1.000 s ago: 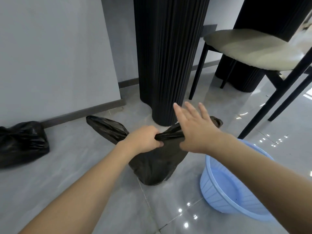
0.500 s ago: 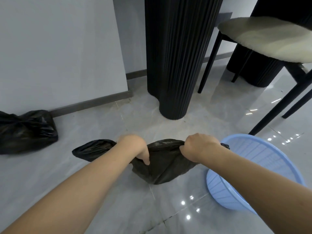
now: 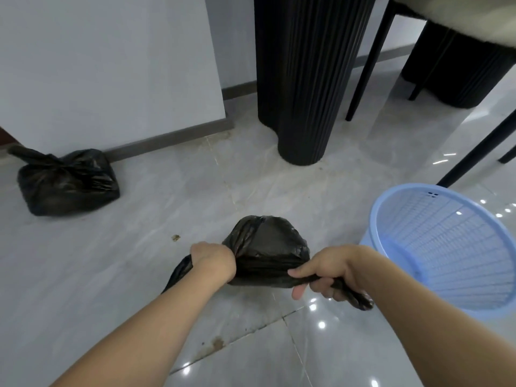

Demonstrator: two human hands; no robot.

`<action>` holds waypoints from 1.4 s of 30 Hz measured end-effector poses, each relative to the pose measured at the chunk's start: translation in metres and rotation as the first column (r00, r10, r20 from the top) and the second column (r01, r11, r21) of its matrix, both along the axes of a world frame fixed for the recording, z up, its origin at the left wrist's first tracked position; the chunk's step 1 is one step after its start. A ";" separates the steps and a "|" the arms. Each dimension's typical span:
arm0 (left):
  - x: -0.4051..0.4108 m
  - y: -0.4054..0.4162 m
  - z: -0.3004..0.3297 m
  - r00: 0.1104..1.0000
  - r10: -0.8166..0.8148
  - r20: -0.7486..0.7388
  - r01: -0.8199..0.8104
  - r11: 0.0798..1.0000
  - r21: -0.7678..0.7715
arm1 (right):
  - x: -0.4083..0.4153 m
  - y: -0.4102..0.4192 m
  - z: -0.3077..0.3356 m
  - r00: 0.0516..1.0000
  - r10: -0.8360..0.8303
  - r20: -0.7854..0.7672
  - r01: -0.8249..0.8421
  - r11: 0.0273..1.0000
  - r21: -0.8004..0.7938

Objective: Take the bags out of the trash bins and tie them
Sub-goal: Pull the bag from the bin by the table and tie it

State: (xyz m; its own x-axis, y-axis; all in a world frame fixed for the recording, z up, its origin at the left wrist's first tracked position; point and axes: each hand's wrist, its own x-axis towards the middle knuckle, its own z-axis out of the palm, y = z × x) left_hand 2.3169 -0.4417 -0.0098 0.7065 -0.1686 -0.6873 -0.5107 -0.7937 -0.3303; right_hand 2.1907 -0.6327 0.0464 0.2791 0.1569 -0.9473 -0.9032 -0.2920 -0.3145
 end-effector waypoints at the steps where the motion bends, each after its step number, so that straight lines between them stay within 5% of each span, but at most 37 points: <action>1: 0.000 0.003 -0.001 0.998 0.062 -0.012 -0.063 0.995 -0.079 | -0.004 -0.001 -0.002 0.998 -0.060 0.020 0.059 0.997 0.050; 6: -0.002 0.010 0.001 0.906 0.317 -0.280 -0.381 0.900 -0.212 | -0.011 0.002 -0.004 0.945 -0.318 0.074 0.287 0.919 0.271; 10: -0.003 0.014 0.010 0.505 0.614 -0.607 -0.749 0.661 0.045 | -0.013 -0.002 0.001 0.891 -0.442 0.105 0.381 0.852 0.359; 13: -0.004 0.007 0.026 0.419 0.591 -0.690 -0.846 0.530 -0.060 | -0.013 -0.012 0.007 0.815 -0.570 0.106 0.468 0.755 0.460; 16: -0.001 -0.008 0.034 0.450 0.458 -0.767 -0.893 0.207 -0.401 | -0.013 -0.023 0.010 0.692 -0.715 0.102 0.540 0.605 0.585; 18: -0.002 -0.018 0.040 0.410 0.336 -0.848 -0.901 0.002 -0.435 | -0.014 -0.028 0.009 0.581 -0.808 0.093 0.565 0.484 0.669; 19: -0.005 -0.024 0.042 0.432 0.291 -0.854 -0.888 -0.031 -0.459 | -0.014 -0.029 0.008 0.520 -0.851 0.072 0.573 0.410 0.709; 23: -0.016 -0.040 0.028 0.793 0.336 -0.509 -0.564 0.089 -0.821 | -0.018 -0.025 -0.003 0.294 -0.955 -0.048 0.644 0.160 0.748; 27: -0.025 -0.041 -0.001 0.936 0.272 -0.224 -0.311 0.337 -0.889 | -0.025 -0.018 -0.023 0.161 -0.983 -0.086 0.706 0.054 0.706; 31: -0.025 -0.042 -0.020 0.976 0.207 -0.068 -0.170 0.527 -0.832 | -0.030 -0.015 -0.039 0.126 -0.991 -0.052 0.743 0.060 0.667; 38: -0.019 -0.041 -0.037 0.977 0.213 0.010 -0.138 0.667 -0.732 | -0.030 -0.016 -0.054 0.214 -0.976 0.045 0.814 0.204 0.544; 42: -0.016 -0.040 -0.048 0.986 0.165 0.019 -0.110 0.737 -0.667 | -0.026 -0.015 -0.060 0.182 -0.983 -0.036 0.815 0.131 0.565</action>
State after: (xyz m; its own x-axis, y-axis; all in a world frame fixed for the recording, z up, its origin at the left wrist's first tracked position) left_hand 2.3009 -0.4820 -0.0574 0.8005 -0.4587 -0.3858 -0.3755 -0.8855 0.2737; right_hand 2.1643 -0.6473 -0.0137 0.7002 -0.1286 -0.7022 -0.2294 0.8909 -0.3919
